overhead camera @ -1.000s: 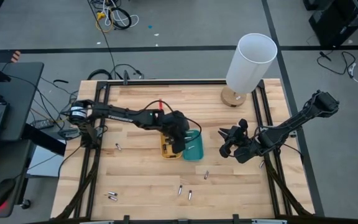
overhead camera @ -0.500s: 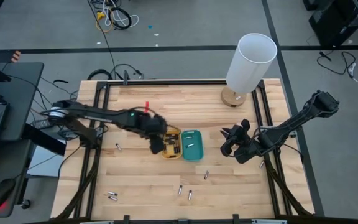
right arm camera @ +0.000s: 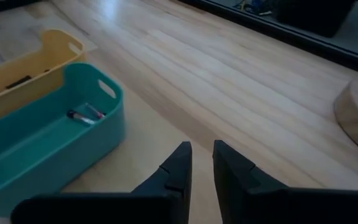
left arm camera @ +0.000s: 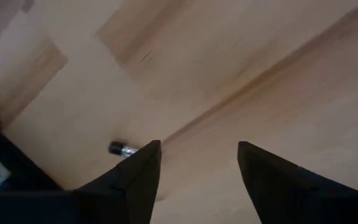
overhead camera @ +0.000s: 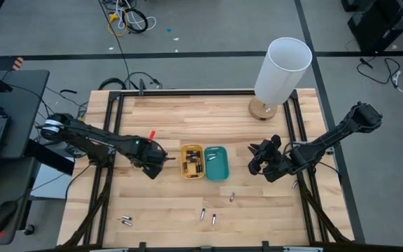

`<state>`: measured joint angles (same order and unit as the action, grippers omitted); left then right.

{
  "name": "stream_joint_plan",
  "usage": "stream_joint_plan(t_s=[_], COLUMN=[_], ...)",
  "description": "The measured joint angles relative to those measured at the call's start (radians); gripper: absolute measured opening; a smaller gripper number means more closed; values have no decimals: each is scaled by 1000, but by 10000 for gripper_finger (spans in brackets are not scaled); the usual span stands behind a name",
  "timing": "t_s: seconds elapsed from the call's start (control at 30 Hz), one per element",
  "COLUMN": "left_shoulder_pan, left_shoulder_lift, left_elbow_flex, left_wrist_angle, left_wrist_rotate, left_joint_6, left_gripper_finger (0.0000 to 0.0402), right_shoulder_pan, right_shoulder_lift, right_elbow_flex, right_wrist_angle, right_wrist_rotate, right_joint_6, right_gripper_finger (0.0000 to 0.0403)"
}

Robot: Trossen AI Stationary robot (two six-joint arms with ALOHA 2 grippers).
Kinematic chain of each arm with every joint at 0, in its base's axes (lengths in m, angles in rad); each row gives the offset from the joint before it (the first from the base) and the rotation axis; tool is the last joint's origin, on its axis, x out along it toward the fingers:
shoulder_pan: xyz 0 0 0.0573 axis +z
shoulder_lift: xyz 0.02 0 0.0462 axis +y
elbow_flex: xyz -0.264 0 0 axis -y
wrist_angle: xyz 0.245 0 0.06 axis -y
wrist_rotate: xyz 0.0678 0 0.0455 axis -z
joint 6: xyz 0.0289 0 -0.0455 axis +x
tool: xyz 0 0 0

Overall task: Sort batteries
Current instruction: Put the silver battery into the green bin

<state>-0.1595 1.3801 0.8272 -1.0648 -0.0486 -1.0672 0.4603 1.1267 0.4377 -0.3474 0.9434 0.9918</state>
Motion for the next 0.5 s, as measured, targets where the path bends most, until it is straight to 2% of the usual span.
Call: stream_joint_plan(t_s=[0.13,0.37,0.5], left_shoulder_pan=[-6,-44,-84], left_shoulder_lift=[0,0,0], left_elbow_flex=[-46,-84,-125], left_wrist_angle=[1,-17,-39], left_wrist_rotate=[12,-4,-3], left_joint_6=[108,467,615], left_gripper_finger=[245,242,242], right_shoulder_pan=[0,0,0], right_shoulder_lift=[0,0,0], right_elbow_flex=[0,0,0], right_wrist_angle=[14,13,17], right_wrist_rotate=[-4,-6,-6], right_joint_6=[-23,-25,-25], right_gripper_finger=[53,48,49])
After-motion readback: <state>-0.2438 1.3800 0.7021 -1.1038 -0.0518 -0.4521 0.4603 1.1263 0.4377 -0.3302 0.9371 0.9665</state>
